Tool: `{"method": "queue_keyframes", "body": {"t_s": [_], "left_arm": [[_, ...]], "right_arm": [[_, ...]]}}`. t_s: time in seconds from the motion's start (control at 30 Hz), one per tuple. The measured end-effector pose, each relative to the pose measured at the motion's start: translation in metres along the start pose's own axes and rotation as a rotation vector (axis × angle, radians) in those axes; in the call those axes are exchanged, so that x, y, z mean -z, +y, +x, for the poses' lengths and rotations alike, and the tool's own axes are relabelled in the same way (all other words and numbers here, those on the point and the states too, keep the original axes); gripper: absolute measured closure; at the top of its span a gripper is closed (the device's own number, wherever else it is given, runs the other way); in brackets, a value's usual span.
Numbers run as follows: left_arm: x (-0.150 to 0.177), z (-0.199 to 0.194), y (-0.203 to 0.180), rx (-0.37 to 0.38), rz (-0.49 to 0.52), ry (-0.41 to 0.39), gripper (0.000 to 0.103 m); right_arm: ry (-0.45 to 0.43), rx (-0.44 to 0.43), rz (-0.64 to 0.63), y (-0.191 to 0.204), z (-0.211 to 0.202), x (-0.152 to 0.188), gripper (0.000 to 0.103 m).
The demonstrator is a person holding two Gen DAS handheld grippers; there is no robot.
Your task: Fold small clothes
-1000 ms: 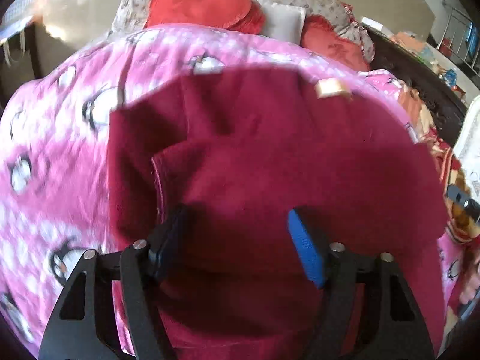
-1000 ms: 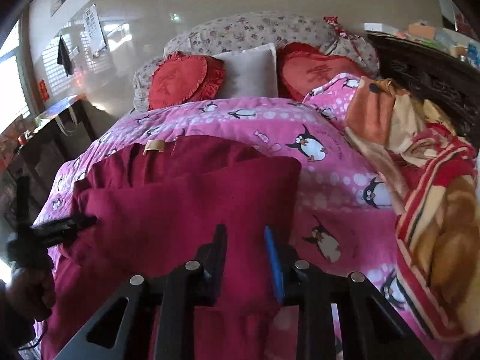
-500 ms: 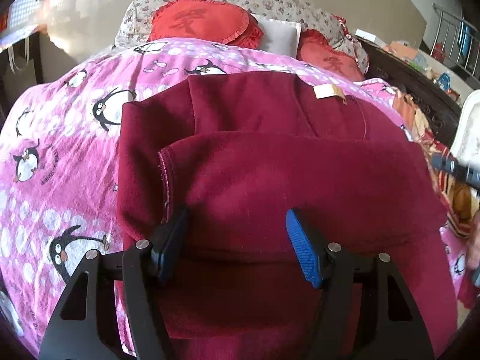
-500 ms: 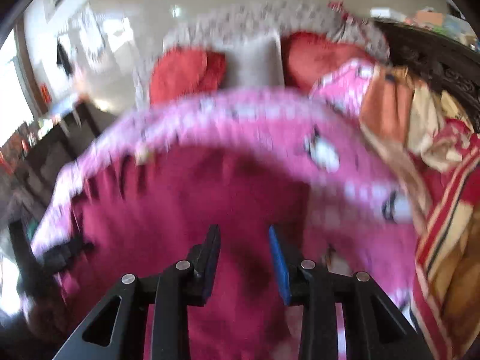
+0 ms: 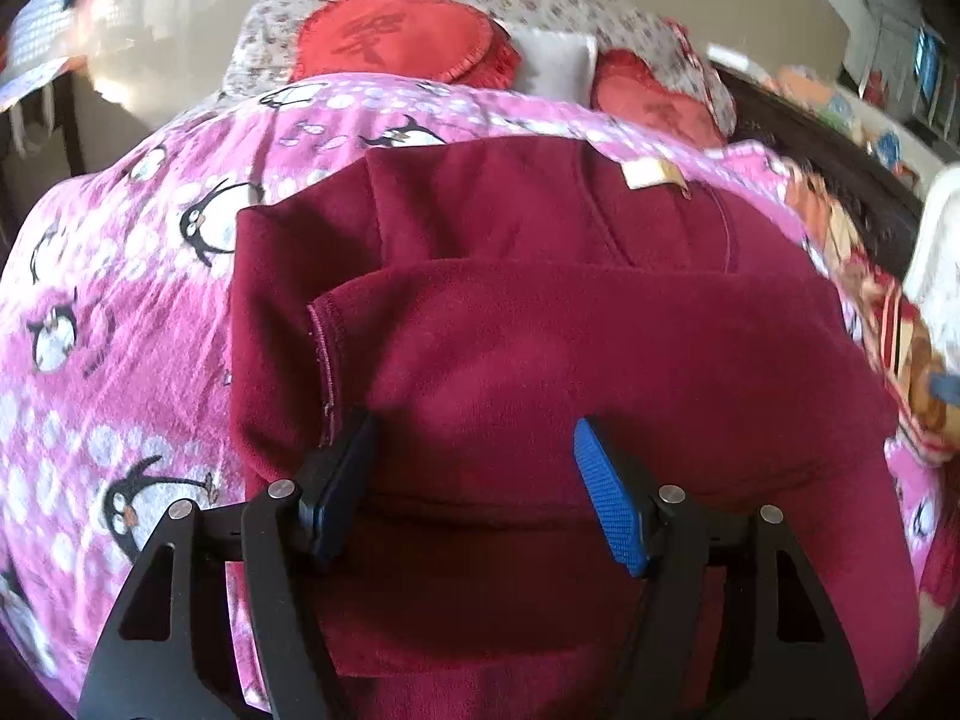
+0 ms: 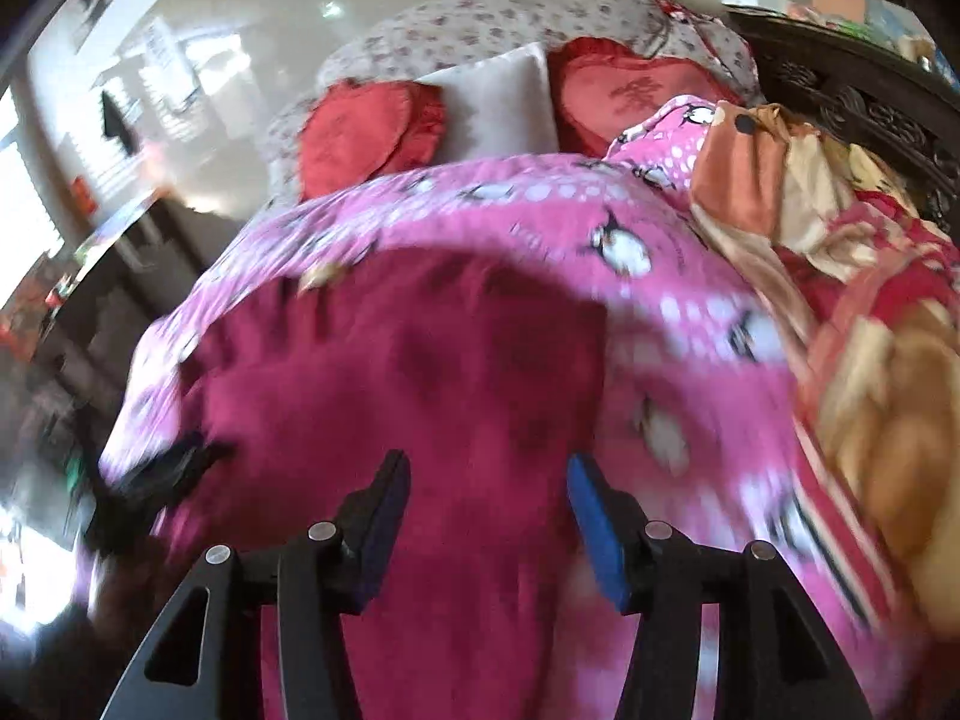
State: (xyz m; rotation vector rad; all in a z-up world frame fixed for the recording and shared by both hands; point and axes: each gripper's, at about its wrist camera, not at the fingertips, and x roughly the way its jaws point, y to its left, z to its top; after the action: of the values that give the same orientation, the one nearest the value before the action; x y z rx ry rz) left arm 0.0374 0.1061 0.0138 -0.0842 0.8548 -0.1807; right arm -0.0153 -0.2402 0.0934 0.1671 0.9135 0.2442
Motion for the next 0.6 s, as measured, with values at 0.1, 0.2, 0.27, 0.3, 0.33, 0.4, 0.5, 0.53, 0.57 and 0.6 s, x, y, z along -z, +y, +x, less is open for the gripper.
{"method": "queue_keyframes", "body": {"t_s": [0.1,0.2,0.27,0.3,0.33,0.4,0.5,0.53,0.57,0.6], "left_arm": [[0.002,-0.035,0.002,0.052,0.045,0.031,0.035],[0.026,-0.091,0.020,0.129,0.044,0.000,0.034],[0.056,-0.120,0.035,0.155,0.027,0.022,0.034],[0.070,-0.128,0.040,0.178,0.014,0.043,0.033],[0.087,-0.134,0.044,0.206,0.001,0.075,0.033],[0.121,-0.140,0.045,0.222,-0.012,0.152,0.033],[0.166,-0.145,0.042,0.298,-0.079,0.233,0.031],[0.174,-0.153,0.040,0.317,-0.086,0.212,0.028],[0.181,-0.155,0.038,0.362,-0.111,0.233,0.025],[0.187,-0.160,0.039,0.395,-0.143,0.226,0.025]], "right_arm": [[0.033,-0.013,-0.038,0.009,-0.046,0.047,0.049],[0.037,-0.081,-0.031,0.008,-0.080,0.103,0.046],[0.036,-0.111,-0.011,0.007,-0.089,0.135,0.046],[0.036,-0.117,0.002,0.006,-0.091,0.151,0.046],[0.032,-0.121,0.007,0.007,-0.090,0.163,0.046],[0.020,-0.137,0.028,0.008,-0.085,0.184,0.046],[0.047,-0.122,0.056,0.006,-0.070,0.198,0.046],[0.046,-0.119,0.067,0.005,-0.068,0.200,0.046],[0.048,-0.123,0.086,0.003,-0.064,0.201,0.046],[0.054,-0.128,0.104,0.001,-0.060,0.201,0.046]]}}
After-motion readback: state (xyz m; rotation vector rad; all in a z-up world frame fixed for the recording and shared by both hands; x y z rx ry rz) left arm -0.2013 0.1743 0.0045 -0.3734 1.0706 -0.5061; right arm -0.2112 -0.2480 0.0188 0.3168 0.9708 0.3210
